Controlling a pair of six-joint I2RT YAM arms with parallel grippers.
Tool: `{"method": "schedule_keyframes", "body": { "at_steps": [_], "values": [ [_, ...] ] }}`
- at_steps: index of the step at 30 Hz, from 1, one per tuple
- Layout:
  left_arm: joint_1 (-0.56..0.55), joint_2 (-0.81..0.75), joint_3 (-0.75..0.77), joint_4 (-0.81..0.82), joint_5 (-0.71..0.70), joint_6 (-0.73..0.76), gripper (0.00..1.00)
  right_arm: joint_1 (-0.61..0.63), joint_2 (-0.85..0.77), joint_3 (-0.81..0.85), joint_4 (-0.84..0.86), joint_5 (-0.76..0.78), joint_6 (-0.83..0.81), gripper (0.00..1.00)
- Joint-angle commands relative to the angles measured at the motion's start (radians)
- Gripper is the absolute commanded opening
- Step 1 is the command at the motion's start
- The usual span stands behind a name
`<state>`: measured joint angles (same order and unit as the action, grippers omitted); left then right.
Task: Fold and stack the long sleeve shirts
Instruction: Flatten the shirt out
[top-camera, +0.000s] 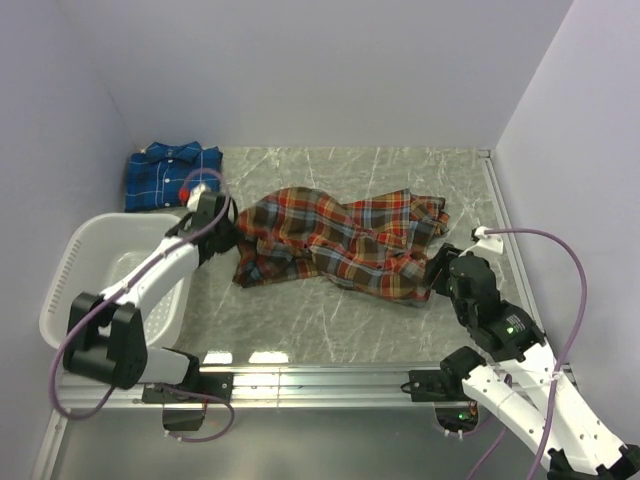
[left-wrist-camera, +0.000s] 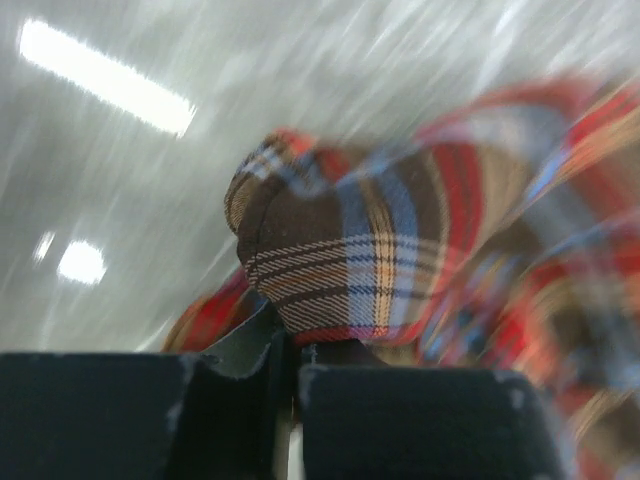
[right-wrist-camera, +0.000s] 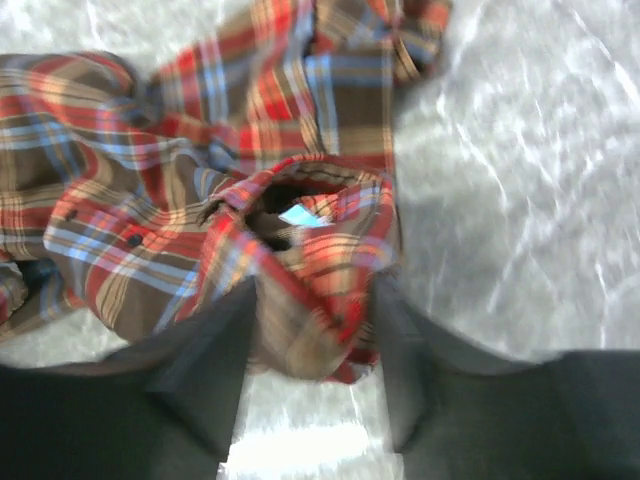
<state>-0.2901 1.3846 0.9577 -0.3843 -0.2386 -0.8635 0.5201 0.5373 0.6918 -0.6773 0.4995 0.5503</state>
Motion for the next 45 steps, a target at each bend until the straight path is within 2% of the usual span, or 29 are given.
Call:
{"method": "schedule_keyframes", "body": {
  "at_steps": [1,4,5,7,8,10,11,13,14,15,17,21,26,28,32,35,36,38,39,45],
  "values": [
    [0.003,-0.103,-0.157,-0.100,0.102,-0.031,0.10,0.001,-0.002,0.098,-0.061,-0.010,0.019,0.70],
    [0.003,-0.202,-0.243,-0.116,0.163,-0.031,0.30,0.001,0.024,0.153,0.016,-0.096,-0.085,0.77],
    [0.003,-0.223,-0.252,-0.131,0.173,-0.028,0.44,0.001,0.062,0.169,0.036,-0.125,-0.116,0.78],
    [0.003,-0.271,-0.244,-0.154,0.192,-0.005,0.60,0.000,0.122,0.222,0.064,-0.159,-0.158,0.78],
    [0.003,-0.282,-0.234,-0.172,0.197,0.007,0.73,-0.006,0.191,0.235,0.074,-0.165,-0.164,0.78],
    [0.003,-0.288,-0.180,-0.182,0.197,0.046,0.81,-0.026,0.263,0.264,0.117,-0.205,-0.194,0.78],
    [0.003,-0.283,-0.159,-0.183,0.193,0.061,0.86,-0.041,0.341,0.274,0.133,-0.272,-0.204,0.77],
    [0.003,-0.245,-0.094,-0.182,0.176,0.096,0.87,-0.118,0.427,0.307,0.185,-0.379,-0.211,0.78],
    [0.003,-0.228,-0.079,-0.174,0.171,0.112,0.88,-0.144,0.513,0.317,0.205,-0.541,-0.217,0.77],
    [0.003,-0.191,-0.050,-0.154,0.176,0.139,0.88,-0.185,0.558,0.334,0.229,-0.605,-0.223,0.77],
    [0.003,-0.145,-0.024,-0.140,0.202,0.158,0.87,-0.192,0.694,0.370,0.268,-0.744,-0.243,0.77],
    [0.003,-0.015,0.029,-0.128,0.252,0.175,0.85,-0.186,0.901,0.474,0.286,-0.883,-0.306,0.75],
    [0.003,0.016,0.016,-0.125,0.242,0.181,0.83,-0.155,1.098,0.509,0.340,-0.921,-0.345,0.75],
    [0.003,0.022,0.004,-0.114,0.242,0.176,0.83,-0.152,1.144,0.522,0.354,-0.963,-0.349,0.71],
    [0.002,0.057,-0.045,-0.053,0.271,0.124,0.82,-0.150,1.224,0.520,0.387,-0.951,-0.352,0.62],
    [0.002,0.128,-0.080,-0.013,0.285,0.072,0.81,-0.153,1.245,0.547,0.381,-0.918,-0.375,0.41],
    [0.002,0.146,-0.080,-0.005,0.285,0.066,0.81,-0.154,1.244,0.554,0.380,-0.906,-0.380,0.25],
    [0.002,0.207,-0.060,0.008,0.282,0.049,0.78,-0.155,1.230,0.583,0.368,-0.847,-0.394,0.12],
    [0.002,0.230,-0.048,0.025,0.280,0.043,0.77,-0.160,1.221,0.597,0.354,-0.822,-0.400,0.02],
    [0.003,0.434,0.148,0.062,0.272,-0.035,0.73,-0.173,1.103,0.724,0.277,-0.618,-0.480,0.00]
  ]
}}
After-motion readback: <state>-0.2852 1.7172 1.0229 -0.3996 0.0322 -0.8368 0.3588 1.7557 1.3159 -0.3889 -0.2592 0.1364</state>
